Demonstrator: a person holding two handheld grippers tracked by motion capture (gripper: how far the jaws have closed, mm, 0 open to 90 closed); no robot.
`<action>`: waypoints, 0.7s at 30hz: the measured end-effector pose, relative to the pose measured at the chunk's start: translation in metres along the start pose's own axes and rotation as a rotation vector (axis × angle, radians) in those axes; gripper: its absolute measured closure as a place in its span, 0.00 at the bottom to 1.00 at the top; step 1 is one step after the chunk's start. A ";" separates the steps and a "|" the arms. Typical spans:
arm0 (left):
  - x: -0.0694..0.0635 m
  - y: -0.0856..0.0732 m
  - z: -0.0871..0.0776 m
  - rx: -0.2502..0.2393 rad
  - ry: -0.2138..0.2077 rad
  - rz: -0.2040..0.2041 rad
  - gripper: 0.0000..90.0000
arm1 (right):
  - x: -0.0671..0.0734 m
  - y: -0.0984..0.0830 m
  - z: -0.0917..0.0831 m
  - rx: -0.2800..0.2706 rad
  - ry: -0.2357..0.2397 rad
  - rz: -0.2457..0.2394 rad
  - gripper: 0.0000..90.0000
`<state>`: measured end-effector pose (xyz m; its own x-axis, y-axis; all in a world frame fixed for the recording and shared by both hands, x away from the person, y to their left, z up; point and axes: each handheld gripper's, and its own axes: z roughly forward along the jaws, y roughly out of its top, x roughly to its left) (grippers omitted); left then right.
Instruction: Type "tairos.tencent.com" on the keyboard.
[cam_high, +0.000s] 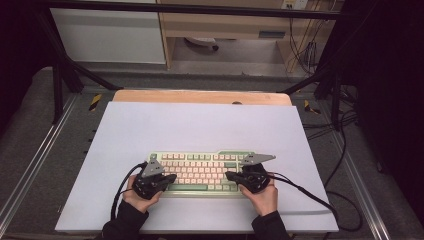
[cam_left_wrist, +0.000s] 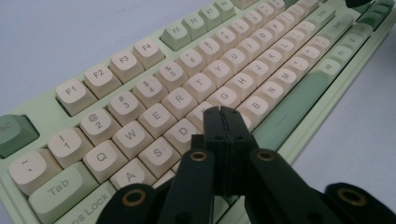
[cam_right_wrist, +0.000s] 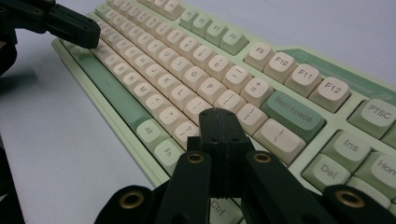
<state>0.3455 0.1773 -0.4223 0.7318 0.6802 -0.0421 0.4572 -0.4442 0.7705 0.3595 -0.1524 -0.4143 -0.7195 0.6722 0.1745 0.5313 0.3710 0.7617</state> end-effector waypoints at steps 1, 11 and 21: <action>0.000 0.000 -0.001 -0.001 0.000 -0.001 1.00 | 0.000 0.000 0.000 -0.001 0.001 -0.001 1.00; 0.004 0.003 -0.004 -0.009 0.012 -0.003 1.00 | 0.000 0.000 0.000 0.002 -0.001 -0.004 1.00; 0.008 0.007 -0.002 -0.010 0.025 -0.009 1.00 | -0.001 0.000 -0.001 0.000 -0.001 -0.005 1.00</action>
<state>0.3533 0.1809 -0.4158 0.7152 0.6981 -0.0332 0.4584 -0.4327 0.7763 0.3597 -0.1532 -0.4137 -0.7217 0.6708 0.1706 0.5280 0.3742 0.7624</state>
